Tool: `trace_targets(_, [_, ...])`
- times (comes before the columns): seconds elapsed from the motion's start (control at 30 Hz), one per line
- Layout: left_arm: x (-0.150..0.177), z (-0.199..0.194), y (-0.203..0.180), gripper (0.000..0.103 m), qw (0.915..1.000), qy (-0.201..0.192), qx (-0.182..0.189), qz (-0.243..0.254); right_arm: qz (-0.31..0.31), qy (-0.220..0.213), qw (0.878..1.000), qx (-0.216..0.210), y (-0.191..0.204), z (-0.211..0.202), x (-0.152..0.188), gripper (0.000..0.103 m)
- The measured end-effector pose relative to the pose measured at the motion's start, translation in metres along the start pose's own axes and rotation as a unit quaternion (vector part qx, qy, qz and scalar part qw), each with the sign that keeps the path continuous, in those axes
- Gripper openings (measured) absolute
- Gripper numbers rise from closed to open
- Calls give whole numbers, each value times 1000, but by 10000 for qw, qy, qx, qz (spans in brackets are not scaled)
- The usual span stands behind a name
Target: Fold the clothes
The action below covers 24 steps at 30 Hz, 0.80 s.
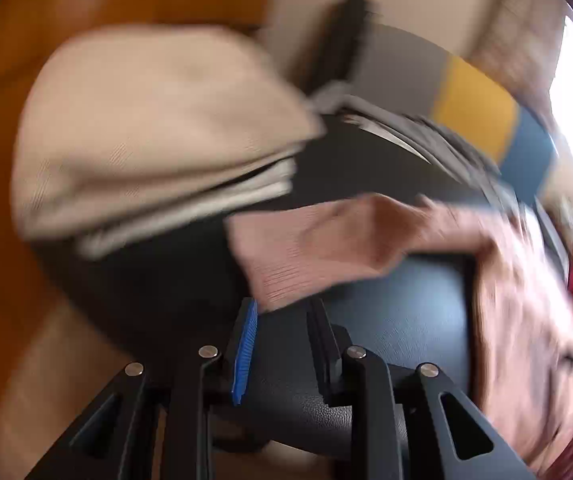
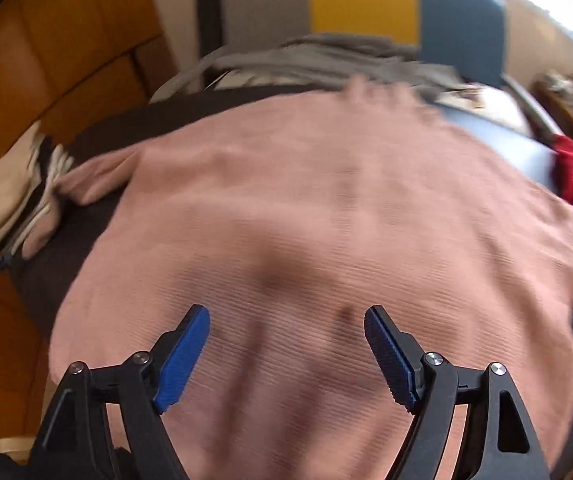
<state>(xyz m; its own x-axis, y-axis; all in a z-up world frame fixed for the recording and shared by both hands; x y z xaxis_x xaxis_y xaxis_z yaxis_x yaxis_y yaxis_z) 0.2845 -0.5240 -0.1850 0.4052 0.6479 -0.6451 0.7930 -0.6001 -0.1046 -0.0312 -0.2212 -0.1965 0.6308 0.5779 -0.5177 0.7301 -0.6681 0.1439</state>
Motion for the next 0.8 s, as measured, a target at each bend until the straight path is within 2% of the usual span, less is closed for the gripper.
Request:
trace_targets(0.1, [-5,3,-31,29,9921,-88,16,1254,-221,247,9993,-193,34,21,2,81])
trace_targets(0.2, [-9,21,-69,34,9741,-24,88,2260,-276,469,9982,-264,45,38,11,81])
trace_targets(0.33, [-14,48,-87,35,9524,70,-209,3041,-241,574,9977,-280,46,54,15,82])
trace_targets(0.43, [-14,60,-90,35,9366,162,-420,3476,-247,573,9976,-312,50,55,17,86])
trace_targets(0.5, [-16,75,-85,35,9264,208,-730,3689,-267,566,9975,-329,53,56,18,92])
trace_targets(0.6, [-11,95,-76,35,9192,553,-827,3809,-352,553,9974,-310,58,58,19,99])
trace_targets(0.63, [-12,95,-74,35,9212,546,-752,3778,-399,554,9972,-294,60,59,19,100])
trace_targets(0.67, [-13,94,-72,30,9236,546,-671,3735,-446,556,9971,-279,61,60,20,102])
trace_targets(0.7, [-16,96,-68,10,9341,706,-487,3465,-485,555,9969,-267,62,60,20,103])
trace_targets(0.73, [-19,98,-65,5,9435,857,-301,3188,-482,548,9970,-268,62,60,20,103])
trace_targets(0.8, [-31,90,-57,4,9635,858,137,2533,-468,541,9971,-274,63,61,19,103])
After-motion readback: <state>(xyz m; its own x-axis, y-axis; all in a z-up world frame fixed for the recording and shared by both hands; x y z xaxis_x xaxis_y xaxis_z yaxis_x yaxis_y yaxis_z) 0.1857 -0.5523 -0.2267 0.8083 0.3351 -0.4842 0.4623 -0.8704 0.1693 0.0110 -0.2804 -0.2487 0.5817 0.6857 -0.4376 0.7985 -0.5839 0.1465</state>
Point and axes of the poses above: each gripper's, at about its wrist camera, not at the fingertips, and z roughly the way its jaws point, y to its left, x to its underside, the point moved 9 cm from there along z, roughly the way its jaws point, and after that the axes turned 2 degrees about z, right-handed, at the moved point
